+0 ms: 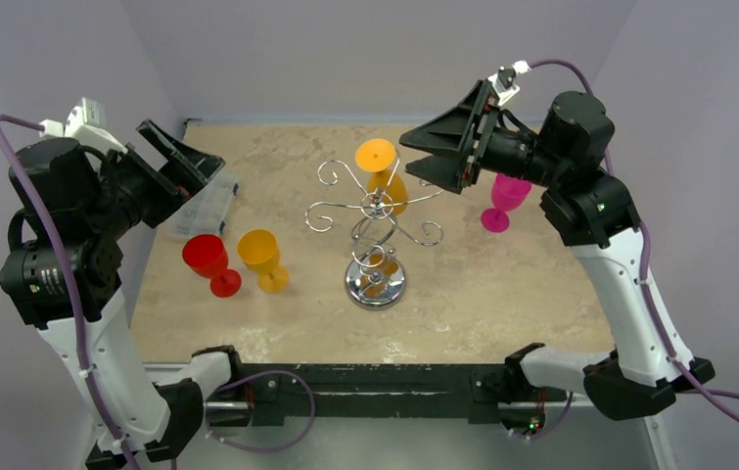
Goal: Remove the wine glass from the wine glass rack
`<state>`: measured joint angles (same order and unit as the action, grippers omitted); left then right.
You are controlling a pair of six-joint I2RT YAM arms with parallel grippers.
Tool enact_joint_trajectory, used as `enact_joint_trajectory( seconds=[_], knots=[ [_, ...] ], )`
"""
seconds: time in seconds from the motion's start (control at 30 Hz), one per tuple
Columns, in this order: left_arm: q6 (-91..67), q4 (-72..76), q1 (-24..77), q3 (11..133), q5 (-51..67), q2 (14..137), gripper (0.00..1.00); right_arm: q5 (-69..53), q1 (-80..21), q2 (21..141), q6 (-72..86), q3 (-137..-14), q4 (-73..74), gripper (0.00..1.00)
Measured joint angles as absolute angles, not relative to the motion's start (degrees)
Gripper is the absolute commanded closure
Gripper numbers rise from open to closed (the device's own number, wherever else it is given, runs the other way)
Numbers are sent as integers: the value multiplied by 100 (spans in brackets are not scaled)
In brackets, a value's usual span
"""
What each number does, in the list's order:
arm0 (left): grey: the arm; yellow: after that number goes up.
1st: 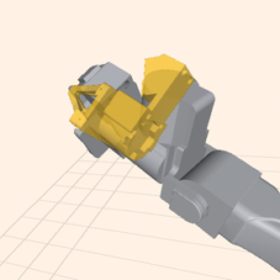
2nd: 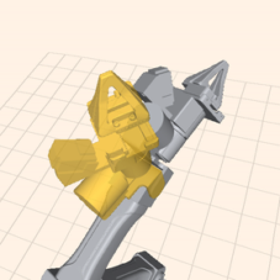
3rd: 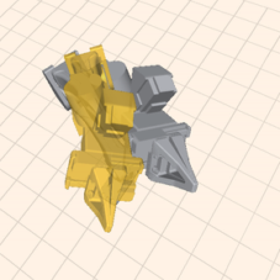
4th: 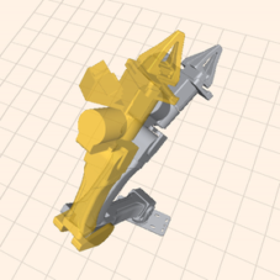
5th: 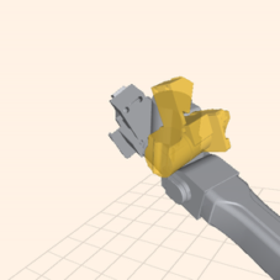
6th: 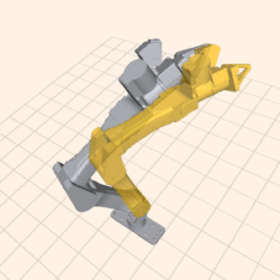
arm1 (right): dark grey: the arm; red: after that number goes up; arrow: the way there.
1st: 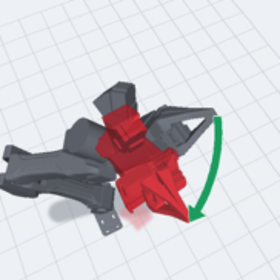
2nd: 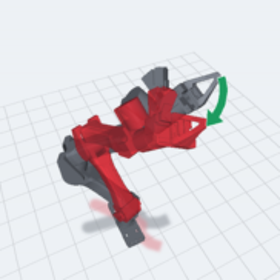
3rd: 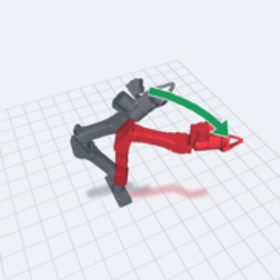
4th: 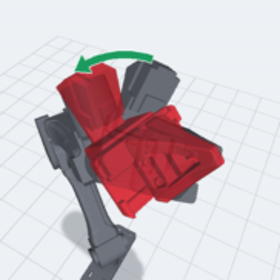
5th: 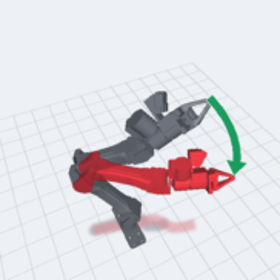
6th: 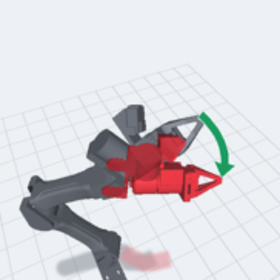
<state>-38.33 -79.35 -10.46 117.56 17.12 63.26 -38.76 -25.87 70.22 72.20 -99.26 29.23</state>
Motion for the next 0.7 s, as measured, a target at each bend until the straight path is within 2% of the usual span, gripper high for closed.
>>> enact_joint_trajectory(
  seconds=[0.37,0.7],
  knots=[
    [-4458,-5931,-1035,11281,3590,6342,5,-3830,-2565,6947,7041,-9966,3330,12],
    [-5011,-4456,-438,11157,4333,6954,6,-3417,-2536,6801,6683,-10197,3894,12]
  ],
)
